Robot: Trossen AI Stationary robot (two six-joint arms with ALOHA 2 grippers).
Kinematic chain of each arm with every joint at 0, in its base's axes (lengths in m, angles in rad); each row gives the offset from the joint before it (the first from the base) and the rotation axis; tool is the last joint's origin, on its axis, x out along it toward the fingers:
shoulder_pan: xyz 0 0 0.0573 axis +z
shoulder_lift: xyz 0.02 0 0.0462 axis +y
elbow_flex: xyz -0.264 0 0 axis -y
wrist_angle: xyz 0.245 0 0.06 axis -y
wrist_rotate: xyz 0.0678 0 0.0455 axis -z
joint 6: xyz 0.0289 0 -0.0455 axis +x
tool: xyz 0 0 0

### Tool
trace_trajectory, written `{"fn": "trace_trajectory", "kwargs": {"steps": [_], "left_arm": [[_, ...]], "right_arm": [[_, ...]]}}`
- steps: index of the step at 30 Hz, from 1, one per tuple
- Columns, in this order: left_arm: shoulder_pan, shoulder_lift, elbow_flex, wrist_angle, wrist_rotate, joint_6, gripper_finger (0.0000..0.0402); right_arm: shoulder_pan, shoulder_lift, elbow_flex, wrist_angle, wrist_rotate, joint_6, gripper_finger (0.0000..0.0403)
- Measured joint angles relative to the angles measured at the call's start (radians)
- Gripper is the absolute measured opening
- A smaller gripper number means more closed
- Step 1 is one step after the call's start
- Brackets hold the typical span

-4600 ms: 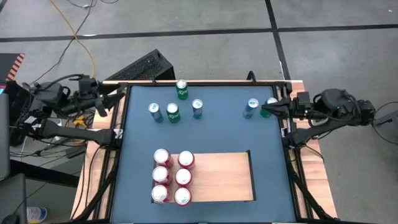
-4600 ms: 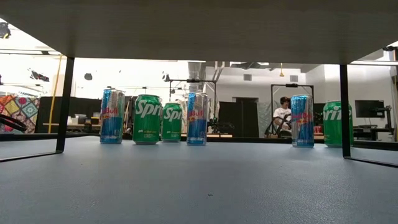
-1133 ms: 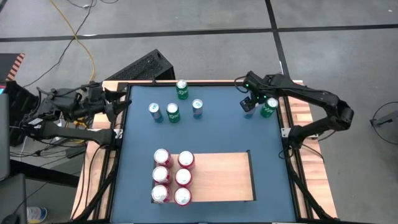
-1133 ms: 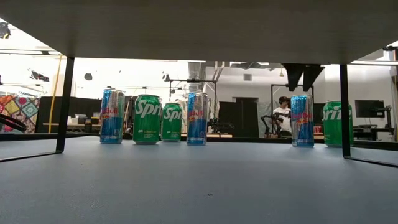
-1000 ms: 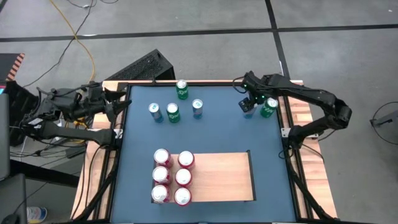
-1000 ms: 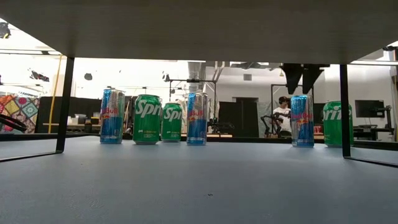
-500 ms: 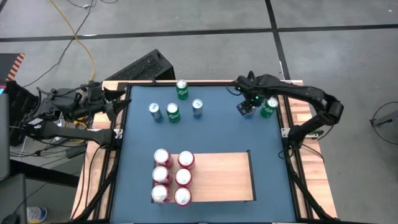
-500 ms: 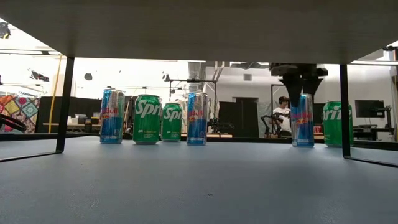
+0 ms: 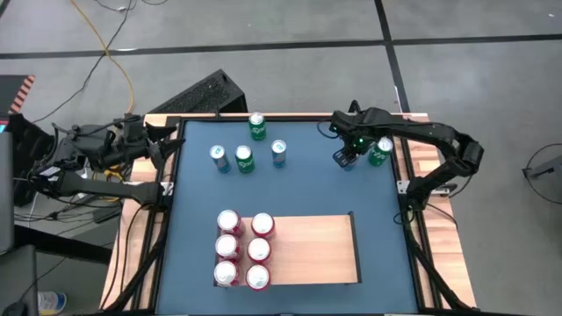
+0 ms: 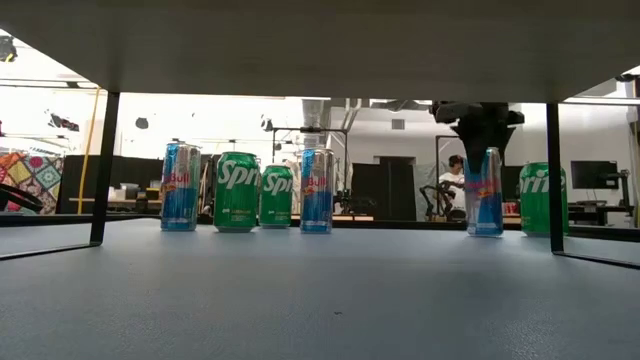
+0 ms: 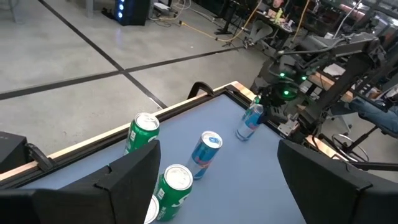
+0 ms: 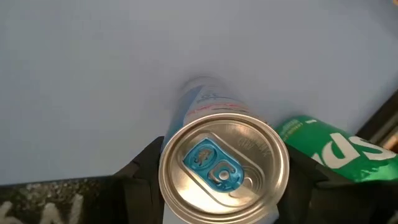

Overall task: Place canned beverage on shelf
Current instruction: Put the right blue soda can on the shelf

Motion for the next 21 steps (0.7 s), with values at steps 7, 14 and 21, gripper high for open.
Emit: {"fn": "trace_trajectory", "kwargs": {"steps": [7, 14, 21], "left_arm": [[0.0, 0.0, 0.0, 0.0, -0.004, -0.014, 0.0309], [0.0, 0.0, 0.0, -0.002, -0.036, -0.037, 0.0309], [0.0, 0.0, 0.0, -0.064, -0.063, -0.106, 0.0309]], "right_arm": [[0.044, -0.082, 0.01, -0.026, 0.008, 0.007, 0.0202], [0.126, -0.133, 0.172, -0.1, 0.017, 0.005, 0.0202], [0.294, -0.093, 0.524, -0.192, 0.065, -0.044, 0.0202]]}}
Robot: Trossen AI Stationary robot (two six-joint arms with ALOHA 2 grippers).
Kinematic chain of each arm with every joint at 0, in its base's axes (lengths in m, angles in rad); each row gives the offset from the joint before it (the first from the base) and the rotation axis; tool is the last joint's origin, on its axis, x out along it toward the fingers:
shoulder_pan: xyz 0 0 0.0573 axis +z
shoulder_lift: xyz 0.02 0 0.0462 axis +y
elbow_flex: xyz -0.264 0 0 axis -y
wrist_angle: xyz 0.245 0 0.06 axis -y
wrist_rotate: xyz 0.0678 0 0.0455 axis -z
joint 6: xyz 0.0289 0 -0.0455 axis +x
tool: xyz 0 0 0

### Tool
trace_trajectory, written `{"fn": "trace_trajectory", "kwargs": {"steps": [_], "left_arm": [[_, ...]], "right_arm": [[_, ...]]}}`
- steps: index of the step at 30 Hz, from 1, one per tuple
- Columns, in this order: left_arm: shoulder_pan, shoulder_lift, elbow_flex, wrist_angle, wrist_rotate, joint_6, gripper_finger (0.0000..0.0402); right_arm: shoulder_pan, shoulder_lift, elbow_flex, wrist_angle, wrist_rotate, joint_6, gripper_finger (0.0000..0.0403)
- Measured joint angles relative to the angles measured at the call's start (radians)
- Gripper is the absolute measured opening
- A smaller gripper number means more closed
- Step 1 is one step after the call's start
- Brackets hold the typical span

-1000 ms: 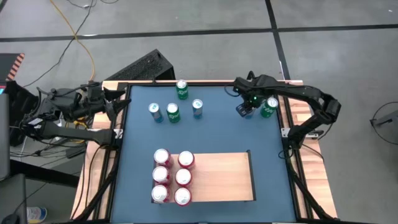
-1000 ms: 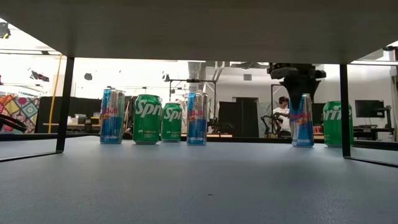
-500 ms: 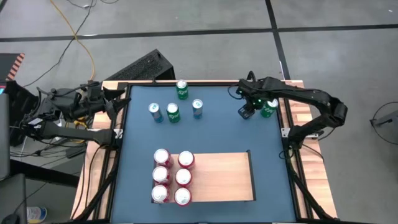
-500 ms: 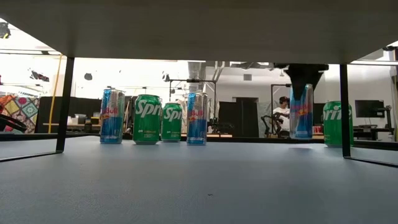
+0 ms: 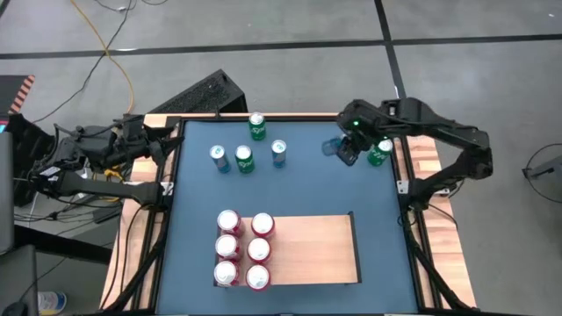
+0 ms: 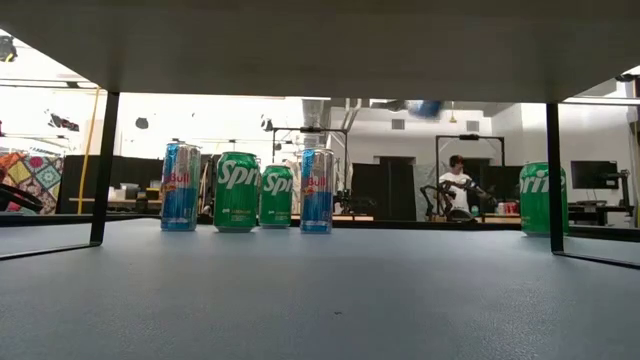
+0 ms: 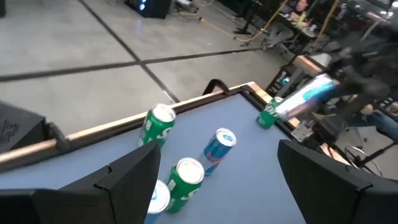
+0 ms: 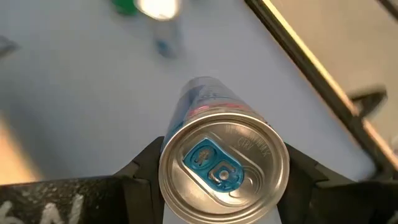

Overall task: Place canned beverage on shelf
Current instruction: Put the right blue soda can on the shelf

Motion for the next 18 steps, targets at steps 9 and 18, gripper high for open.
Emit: {"fn": "trace_trajectory", "kwargs": {"steps": [9, 18], "left_arm": [[0.0, 0.0, 0.0, -0.03, -0.012, -0.113, 0.0309], [0.0, 0.0, 0.0, -0.03, -0.062, -0.154, 0.0309]], "right_arm": [[0.271, 0.181, 0.422, -0.172, 0.021, -0.071, 0.0202], [0.473, 0.341, 0.558, -0.195, 0.022, -0.115, 0.0202]]}}
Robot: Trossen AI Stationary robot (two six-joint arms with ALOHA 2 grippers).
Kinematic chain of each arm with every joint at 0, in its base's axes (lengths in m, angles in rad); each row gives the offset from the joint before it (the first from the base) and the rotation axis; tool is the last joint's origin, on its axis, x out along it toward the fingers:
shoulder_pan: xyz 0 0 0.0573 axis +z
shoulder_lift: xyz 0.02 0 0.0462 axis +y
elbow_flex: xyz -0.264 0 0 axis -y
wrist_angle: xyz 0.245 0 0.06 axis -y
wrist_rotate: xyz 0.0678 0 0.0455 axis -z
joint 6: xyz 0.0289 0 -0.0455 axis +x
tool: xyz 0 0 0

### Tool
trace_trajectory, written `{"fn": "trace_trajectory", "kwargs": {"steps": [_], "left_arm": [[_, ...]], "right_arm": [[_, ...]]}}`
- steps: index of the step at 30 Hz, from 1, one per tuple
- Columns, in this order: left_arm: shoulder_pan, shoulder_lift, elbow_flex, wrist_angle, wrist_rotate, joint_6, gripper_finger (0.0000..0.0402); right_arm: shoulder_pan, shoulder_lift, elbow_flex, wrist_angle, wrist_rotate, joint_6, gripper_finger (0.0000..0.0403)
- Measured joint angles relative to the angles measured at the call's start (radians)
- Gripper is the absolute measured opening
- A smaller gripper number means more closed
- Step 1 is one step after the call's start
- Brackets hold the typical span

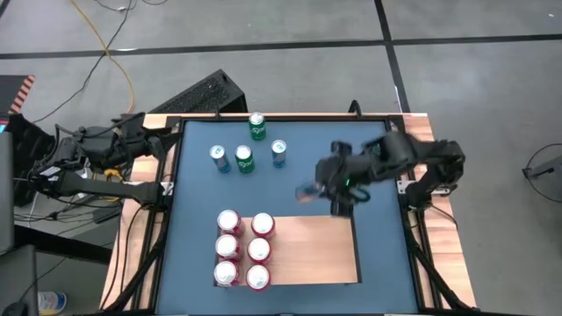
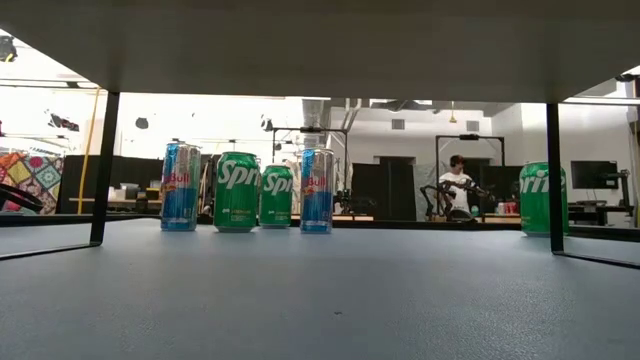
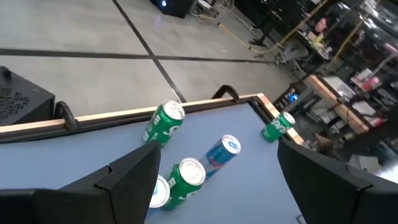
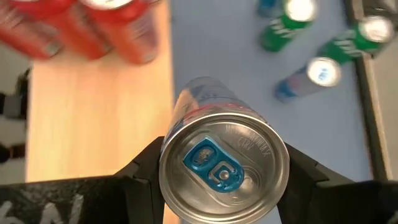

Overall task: Place canned beverage on shelf
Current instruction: Put the right blue soda can on the shelf

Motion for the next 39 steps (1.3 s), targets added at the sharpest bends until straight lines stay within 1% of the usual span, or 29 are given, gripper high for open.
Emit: {"fn": "trace_trajectory", "kwargs": {"steps": [3, 6, 13, 17, 20, 23, 30, 39], "left_arm": [[0.0, 0.0, 0.0, 0.0, -0.005, -0.001, 0.0309], [0.0, 0.0, 0.0, 0.0, 0.007, -0.002, 0.0309], [0.0, 0.0, 0.0, -0.001, 0.054, 0.001, 0.0309], [0.0, 0.0, 0.0, -0.015, 0.094, -0.002, 0.0309], [0.0, 0.0, 0.0, -0.018, 0.12, -0.001, 0.0309], [0.0, 0.0, 0.0, -0.018, 0.123, 0.001, 0.0309], [0.0, 0.0, 0.0, -0.02, 0.117, 0.017, 0.0309], [0.0, 0.0, 0.0, -0.039, 0.106, 0.016, 0.0309]], "right_arm": [[0.056, 0.04, 0.002, -0.002, -0.002, 0.002, 0.0202], [0.107, 0.067, 0.002, -0.001, -0.007, 0.036, 0.0202], [0.166, 0.103, 0.002, 0.004, -0.01, 0.138, 0.0202], [0.169, 0.11, 0.002, -0.001, -0.028, 0.142, 0.0202], [0.168, 0.118, 0.003, -0.003, -0.063, 0.157, 0.0202], [0.16, 0.121, 0.002, -0.002, -0.082, 0.167, 0.0202], [0.132, 0.12, 0.002, -0.002, -0.083, 0.177, 0.0202], [0.109, 0.135, 0.002, -0.002, -0.104, 0.131, 0.0202]]}}
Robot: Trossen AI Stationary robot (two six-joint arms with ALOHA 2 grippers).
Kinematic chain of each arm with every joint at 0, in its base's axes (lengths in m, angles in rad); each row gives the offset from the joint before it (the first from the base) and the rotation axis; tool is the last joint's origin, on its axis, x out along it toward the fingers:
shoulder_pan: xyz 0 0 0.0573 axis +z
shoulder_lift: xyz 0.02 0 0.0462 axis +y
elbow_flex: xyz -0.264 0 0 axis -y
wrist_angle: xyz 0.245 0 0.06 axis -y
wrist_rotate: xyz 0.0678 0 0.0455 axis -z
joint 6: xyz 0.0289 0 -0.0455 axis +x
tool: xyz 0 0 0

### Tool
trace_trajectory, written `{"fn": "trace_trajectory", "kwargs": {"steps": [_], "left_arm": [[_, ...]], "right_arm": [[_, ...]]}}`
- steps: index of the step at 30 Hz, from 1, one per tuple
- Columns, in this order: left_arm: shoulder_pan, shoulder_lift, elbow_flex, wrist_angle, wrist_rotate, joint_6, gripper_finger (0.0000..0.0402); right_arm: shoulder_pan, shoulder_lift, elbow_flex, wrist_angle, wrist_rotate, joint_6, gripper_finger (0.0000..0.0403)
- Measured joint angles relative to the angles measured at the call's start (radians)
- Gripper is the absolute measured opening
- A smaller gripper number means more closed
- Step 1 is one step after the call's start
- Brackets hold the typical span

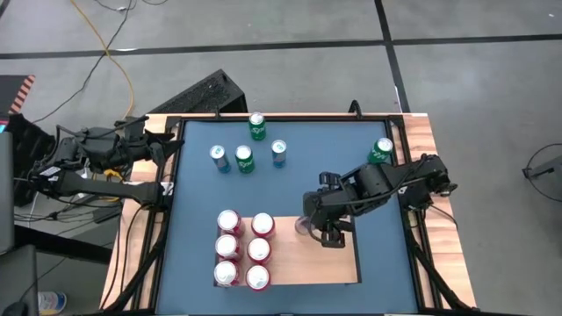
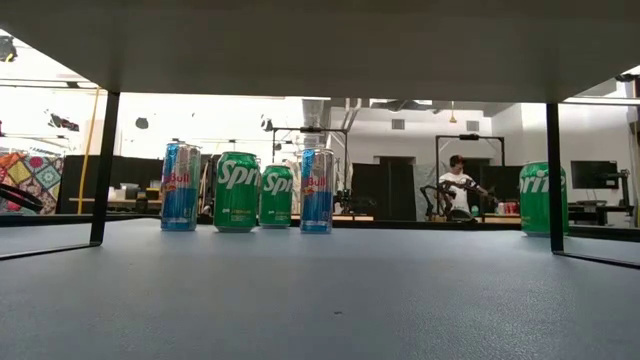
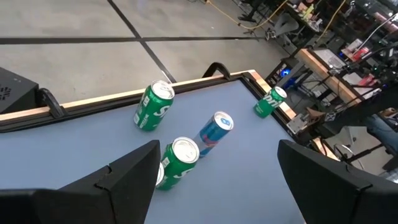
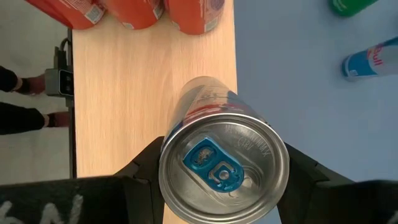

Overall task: Place canned beverage on shelf
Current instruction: Put the right blue soda can on the shelf

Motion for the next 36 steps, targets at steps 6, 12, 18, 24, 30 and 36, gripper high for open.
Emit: {"fn": "trace_trajectory", "kwargs": {"steps": [6, 12, 18, 24, 30, 36], "left_arm": [[0.0, 0.0, 0.0, 0.0, -0.003, -0.004, 0.0309], [0.0, 0.0, 0.0, 0.0, -0.006, -0.007, 0.0309], [0.0, 0.0, 0.0, 0.001, -0.006, -0.01, 0.0309], [0.0, 0.0, 0.0, 0.001, -0.006, -0.01, 0.0309], [0.0, 0.0, 0.0, 0.001, -0.005, -0.01, 0.0309], [0.0, 0.0, 0.0, 0.001, -0.005, -0.009, 0.0309]], "right_arm": [[-0.008, 0.002, 0.0, 0.0, -0.001, -0.014, 0.0202], [-0.007, 0.037, -0.003, 0.0, -0.002, -0.042, 0.0202], [-0.007, 0.049, 0.0, 0.001, -0.003, -0.078, 0.0202], [-0.007, 0.049, 0.0, 0.0, -0.002, -0.086, 0.0232], [-0.008, 0.049, 0.0, 0.002, -0.044, -0.096, 0.0262], [-0.013, 0.049, 0.0, 0.002, -0.05, -0.105, 0.0266]]}}
